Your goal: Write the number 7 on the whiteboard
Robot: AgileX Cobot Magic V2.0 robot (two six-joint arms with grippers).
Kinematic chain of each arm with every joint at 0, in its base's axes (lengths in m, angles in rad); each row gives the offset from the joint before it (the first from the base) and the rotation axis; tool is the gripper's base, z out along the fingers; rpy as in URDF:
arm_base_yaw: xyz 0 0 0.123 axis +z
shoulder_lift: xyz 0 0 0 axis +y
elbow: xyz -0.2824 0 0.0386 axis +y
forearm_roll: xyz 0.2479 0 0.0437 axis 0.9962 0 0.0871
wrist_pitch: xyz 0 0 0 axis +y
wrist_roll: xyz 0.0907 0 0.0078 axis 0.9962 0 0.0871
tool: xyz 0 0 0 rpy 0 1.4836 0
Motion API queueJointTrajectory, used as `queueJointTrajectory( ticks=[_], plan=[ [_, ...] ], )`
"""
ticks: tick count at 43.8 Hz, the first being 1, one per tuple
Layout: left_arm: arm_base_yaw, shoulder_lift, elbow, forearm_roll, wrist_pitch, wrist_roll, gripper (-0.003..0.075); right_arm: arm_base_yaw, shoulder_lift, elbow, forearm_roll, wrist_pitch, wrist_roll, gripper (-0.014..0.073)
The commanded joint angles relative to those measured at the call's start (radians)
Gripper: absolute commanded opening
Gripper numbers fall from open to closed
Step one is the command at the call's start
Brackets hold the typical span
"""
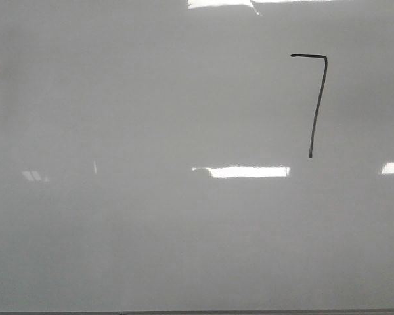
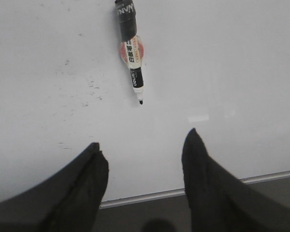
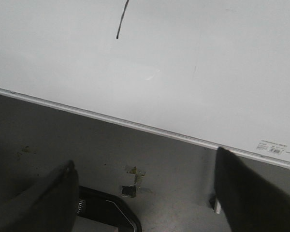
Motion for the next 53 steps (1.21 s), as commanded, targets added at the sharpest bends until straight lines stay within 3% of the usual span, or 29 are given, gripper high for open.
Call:
queueJointTrajectory(
  ticks=[1, 11, 16, 27, 34, 53],
  plan=[
    [-0.001, -0.089, 0.016, 0.005, -0.041, -0.025, 0.0358, -0.005, -0.021, 0.0, -0.013, -0.063, 0.02, 0.0589],
    [-0.001, -0.195, 0.097, 0.005, -0.05, -0.025, 0.0356, -0.005, -0.046, 0.024, -0.013, -0.154, 0.018, 0.0538],
    [-0.001, -0.204, 0.118, 0.005, -0.066, -0.025, 0.0337, -0.005, -0.046, 0.024, -0.013, -0.198, 0.017, 0.0426],
    [-0.001, -0.204, 0.148, 0.005, -0.103, -0.025, 0.0131, -0.005, -0.046, 0.024, -0.013, -0.22, 0.017, 0.0081],
    [-0.001, -0.204, 0.148, 0.005, -0.143, -0.031, -0.0008, -0.005, -0.046, 0.024, -0.013, -0.22, 0.005, -0.0074],
    [-0.001, -0.204, 0.148, 0.005, -0.179, -0.044, -0.002, -0.005, -0.046, 0.024, -0.013, -0.229, -0.001, -0.0069]
  ],
)
